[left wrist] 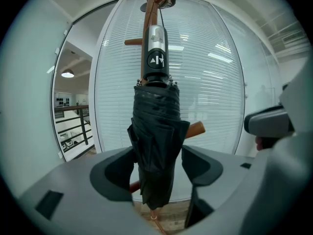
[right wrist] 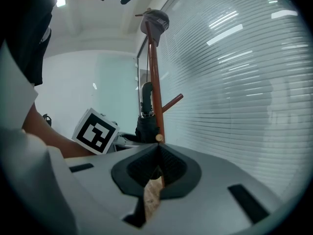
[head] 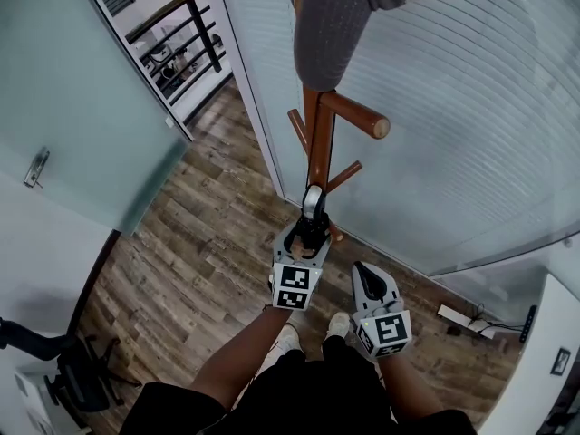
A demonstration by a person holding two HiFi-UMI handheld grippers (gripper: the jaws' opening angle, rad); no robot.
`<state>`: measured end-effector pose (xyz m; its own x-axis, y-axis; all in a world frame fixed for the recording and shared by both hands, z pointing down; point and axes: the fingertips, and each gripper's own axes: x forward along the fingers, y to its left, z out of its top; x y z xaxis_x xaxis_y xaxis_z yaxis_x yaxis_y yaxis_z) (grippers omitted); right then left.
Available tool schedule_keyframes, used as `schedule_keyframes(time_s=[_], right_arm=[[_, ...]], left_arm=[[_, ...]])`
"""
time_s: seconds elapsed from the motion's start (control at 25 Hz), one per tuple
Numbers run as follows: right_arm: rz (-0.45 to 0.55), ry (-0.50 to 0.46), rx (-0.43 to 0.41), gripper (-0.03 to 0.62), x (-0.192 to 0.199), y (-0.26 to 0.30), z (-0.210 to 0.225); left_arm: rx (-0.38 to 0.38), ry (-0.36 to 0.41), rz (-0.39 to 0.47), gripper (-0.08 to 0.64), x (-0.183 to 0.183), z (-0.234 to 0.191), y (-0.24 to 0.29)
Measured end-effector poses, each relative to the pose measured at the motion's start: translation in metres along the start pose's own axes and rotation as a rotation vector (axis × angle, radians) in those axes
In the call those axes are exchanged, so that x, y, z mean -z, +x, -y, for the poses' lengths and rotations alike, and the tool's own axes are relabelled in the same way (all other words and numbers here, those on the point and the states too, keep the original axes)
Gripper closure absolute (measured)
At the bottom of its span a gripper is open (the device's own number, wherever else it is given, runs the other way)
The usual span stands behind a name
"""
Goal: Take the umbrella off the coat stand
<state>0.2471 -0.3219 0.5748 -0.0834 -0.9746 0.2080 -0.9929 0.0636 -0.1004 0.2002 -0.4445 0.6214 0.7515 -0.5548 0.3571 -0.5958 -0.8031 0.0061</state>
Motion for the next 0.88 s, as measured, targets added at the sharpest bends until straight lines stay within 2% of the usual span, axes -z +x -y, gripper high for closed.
schedule_keyframes(time_s=[0.24, 0.52, 0.88], right_arm=[[-0.015, -0.035, -0.042, 0.586, 0.000, 0.007, -0.007], [0.003, -0.027, -0.027, 0.586, -0.008, 0.010, 0.005], [0.049, -0.034, 0.002, 0.586, -0.023, 0.007, 0.012]], left_arm=[[0.008, -0.003, 0.011, 0.298, -0.002, -0.006, 0.001], [0.022, 0.004, 0.040, 0.317, -0.012, -0.002, -0.002], [0.056, 0.047, 0.147, 0.321, -0.064, 0.006, -0.040]])
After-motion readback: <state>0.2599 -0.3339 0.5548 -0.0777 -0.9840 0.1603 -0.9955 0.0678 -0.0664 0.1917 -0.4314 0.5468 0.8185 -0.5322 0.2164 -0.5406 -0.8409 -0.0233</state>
